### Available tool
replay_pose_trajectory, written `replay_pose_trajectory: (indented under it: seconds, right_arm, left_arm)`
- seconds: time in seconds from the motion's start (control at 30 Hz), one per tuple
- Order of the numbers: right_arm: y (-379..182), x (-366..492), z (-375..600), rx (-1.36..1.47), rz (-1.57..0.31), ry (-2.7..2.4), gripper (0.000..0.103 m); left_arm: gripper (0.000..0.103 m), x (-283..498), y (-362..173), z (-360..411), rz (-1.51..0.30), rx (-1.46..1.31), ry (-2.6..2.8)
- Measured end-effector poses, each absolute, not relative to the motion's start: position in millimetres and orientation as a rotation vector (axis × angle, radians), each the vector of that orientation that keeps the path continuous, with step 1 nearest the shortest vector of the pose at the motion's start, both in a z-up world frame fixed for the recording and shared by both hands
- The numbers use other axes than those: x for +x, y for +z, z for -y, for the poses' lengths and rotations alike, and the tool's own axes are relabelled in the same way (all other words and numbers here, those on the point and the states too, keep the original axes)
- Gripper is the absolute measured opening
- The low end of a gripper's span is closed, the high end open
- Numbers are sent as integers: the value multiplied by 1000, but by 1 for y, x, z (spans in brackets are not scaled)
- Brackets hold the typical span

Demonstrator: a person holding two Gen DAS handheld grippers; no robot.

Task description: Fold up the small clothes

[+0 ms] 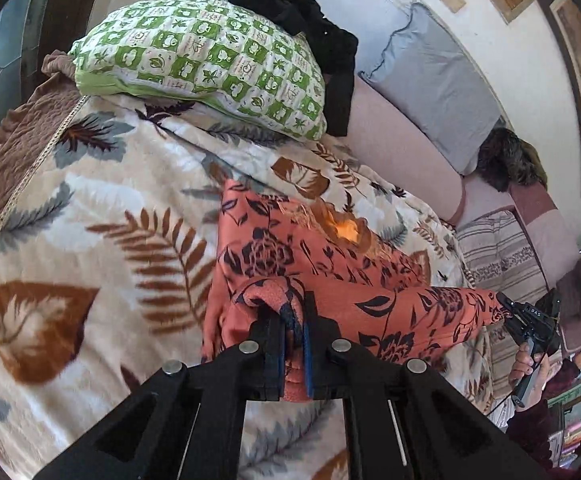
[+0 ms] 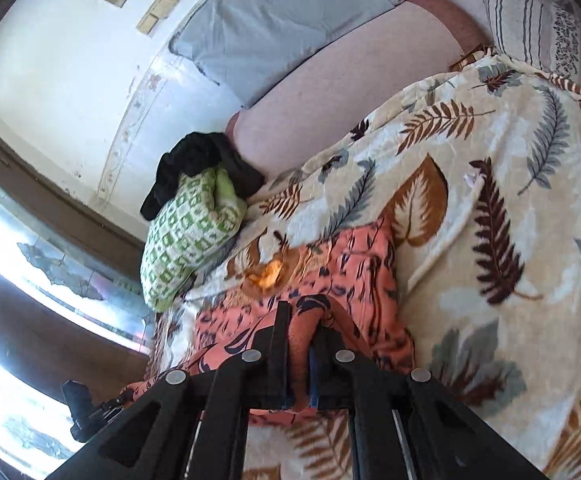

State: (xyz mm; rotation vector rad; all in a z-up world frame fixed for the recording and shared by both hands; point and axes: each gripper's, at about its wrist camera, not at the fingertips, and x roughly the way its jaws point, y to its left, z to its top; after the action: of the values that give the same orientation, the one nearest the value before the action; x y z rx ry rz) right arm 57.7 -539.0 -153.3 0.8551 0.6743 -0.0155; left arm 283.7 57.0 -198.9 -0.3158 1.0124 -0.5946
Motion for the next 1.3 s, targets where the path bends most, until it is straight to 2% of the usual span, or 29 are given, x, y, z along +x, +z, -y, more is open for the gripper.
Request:
replay_pose_trajectory:
  seconds: [0.2,0.3,0.33,0.4,0.47,0.53,0.6,0.67,0.73,0.8,0.9,0.97,1.03,1.17,1.23,1.27,1.3]
  right_arm:
    - [-217,169,585,921,-722,-108,7]
    - [-267,206,598,994,-746,-140,9]
    - [-286,216,602,1023,-777,-153,9]
    - [-319,223,609,1113,-787,-168,10]
    - [-331,216,614,1196,-715,-157,10]
    - [-328,208,613,1193,-671,-157,10]
    - [-320,203,613,1167,-654,-151,10]
    - [-313,199,615,1179,-640,-135,14]
    - [-311,197,617,1218,-630,-126,28]
    - [-313,190,622,1304,-600,-170,99]
    - [-311,167,630,1451,-454,-256,100]
    - [-297,157,630,1461,-429,-270,100]
    - [-271,154,621,1359,-466,-265,98]
    - [-211,155,574,968,-635,-231,97]
    - [-194,152,540,774,-705,-192,92]
    - [-189,150,522,683,-734,-171,84]
    - [-187,148,504,600,-763,-147,72]
  left_arm:
    - [8,384,-257,-6,-1064,-321,-477]
    - [16,407,-286,1,-1092,-347,-387]
    - [23,407,-291,-2,-1087,-364,-362]
    - [30,399,-288,-16,-1041,-428,-353]
    - [57,387,-269,-42,-930,-518,-308]
    - [75,367,-244,-73,-780,-586,-221]
    - [79,341,-230,-91,-707,-605,-138]
    - [79,319,-227,-94,-746,-558,-142]
    - [79,294,-225,-88,-787,-458,-155]
    - [79,267,-224,-80,-795,-333,-159]
    - [79,233,-219,-69,-776,-166,-186]
    - [79,219,-215,-70,-740,-117,-165]
    - [79,216,-216,-70,-740,-123,-140]
    - [79,221,-229,-50,-781,-165,-136]
    - [79,221,-239,-32,-782,-165,-139]
    - [79,220,-245,-21,-778,-162,-148]
    - [79,219,-251,-9,-779,-156,-165]
